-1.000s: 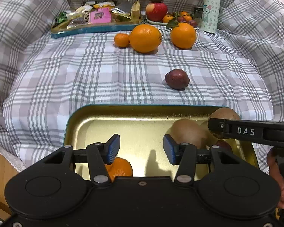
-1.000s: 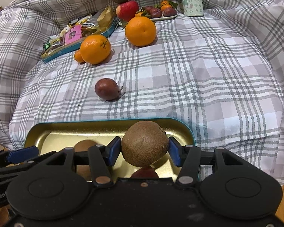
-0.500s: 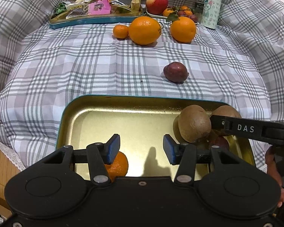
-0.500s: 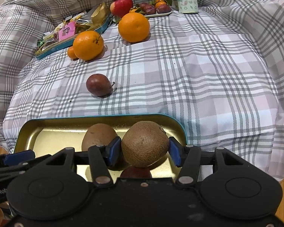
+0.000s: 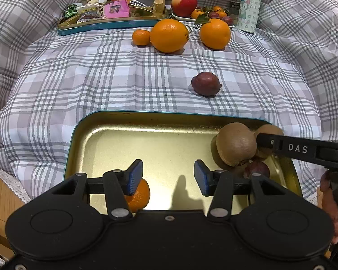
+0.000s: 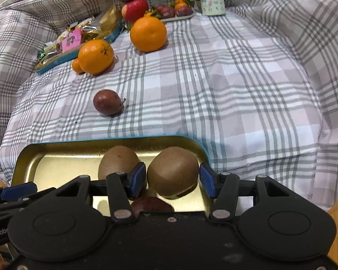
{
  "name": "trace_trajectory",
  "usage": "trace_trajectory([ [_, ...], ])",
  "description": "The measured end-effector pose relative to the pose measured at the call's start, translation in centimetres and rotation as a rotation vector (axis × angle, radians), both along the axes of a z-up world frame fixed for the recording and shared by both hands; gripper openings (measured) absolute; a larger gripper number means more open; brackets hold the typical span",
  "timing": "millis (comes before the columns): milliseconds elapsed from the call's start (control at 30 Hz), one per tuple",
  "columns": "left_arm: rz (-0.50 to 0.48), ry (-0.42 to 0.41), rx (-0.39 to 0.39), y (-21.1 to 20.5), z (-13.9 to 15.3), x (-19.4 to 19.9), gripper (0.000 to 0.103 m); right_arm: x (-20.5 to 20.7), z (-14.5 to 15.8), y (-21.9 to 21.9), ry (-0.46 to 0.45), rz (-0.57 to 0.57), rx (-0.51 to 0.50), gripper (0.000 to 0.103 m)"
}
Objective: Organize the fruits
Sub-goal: 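Open the left tool to drop its kiwi while the right tool lowers and releases its kiwi, then move the left tool to the passion fruit on the cloth while the right tool withdraws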
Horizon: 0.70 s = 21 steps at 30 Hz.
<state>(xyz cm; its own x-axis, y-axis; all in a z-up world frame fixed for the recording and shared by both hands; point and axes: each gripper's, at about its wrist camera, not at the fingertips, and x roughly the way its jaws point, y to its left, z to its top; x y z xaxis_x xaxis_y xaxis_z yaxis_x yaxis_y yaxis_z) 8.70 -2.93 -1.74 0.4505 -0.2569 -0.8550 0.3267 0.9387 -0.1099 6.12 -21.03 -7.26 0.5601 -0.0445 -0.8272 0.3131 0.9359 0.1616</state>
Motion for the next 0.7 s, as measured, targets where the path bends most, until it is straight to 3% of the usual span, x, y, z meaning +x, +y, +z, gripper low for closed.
trace_trajectory([
  [700, 0.017, -0.03, 0.038, -0.3, 0.7, -1.7, 0.055, -2.2, 2.0, 1.0, -0.058, 0.035, -0.012, 0.055],
])
